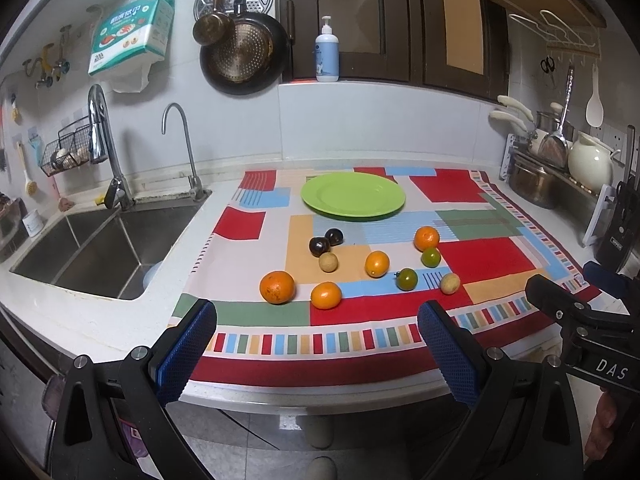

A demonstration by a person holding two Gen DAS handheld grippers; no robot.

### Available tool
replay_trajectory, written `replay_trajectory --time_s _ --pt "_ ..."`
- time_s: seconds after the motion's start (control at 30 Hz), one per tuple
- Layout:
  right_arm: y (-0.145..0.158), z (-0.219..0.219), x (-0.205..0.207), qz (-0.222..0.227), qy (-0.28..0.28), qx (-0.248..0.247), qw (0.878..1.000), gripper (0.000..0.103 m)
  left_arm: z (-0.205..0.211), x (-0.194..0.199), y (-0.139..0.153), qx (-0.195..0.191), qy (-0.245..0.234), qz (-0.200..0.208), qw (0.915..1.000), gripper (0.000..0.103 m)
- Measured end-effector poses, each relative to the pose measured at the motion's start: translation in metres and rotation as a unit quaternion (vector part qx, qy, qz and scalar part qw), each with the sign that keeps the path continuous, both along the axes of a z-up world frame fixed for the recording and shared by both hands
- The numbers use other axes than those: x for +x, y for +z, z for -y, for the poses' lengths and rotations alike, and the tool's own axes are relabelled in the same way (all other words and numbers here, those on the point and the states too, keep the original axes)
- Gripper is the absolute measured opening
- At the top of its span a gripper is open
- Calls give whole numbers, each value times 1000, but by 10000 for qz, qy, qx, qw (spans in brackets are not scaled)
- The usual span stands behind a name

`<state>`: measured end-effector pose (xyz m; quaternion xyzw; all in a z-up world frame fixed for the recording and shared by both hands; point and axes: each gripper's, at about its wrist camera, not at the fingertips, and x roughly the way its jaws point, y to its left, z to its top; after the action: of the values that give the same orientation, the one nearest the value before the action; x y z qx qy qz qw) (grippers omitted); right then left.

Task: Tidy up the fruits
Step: 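Grasp a tangerine with the left gripper while the right gripper grasps a small tan fruit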

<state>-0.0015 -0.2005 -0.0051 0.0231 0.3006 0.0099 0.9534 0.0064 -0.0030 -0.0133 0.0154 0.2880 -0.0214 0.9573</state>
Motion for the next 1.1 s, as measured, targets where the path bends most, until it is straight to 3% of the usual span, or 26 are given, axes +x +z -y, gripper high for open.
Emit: replay_trajectory --time_s 0.23,0.4,0.73,1.1 --pt "-13 -8 20 -238 48 -46 9997 102 -7 22 -19 -79 -57 -208 9997 95" --pt "-27 -15 39 -429 101 -104 9990 98 -9 43 -36 -81 -174 -410 9990 80" --pt "-56 -15 77 -857 118 -26 9962 79 -2 83 -63 11 -622 -728 9954 59" --pt "-80 -19 115 -1201 124 -49 9927 60 -3 121 -86 70 -807 -1095 9907 48"
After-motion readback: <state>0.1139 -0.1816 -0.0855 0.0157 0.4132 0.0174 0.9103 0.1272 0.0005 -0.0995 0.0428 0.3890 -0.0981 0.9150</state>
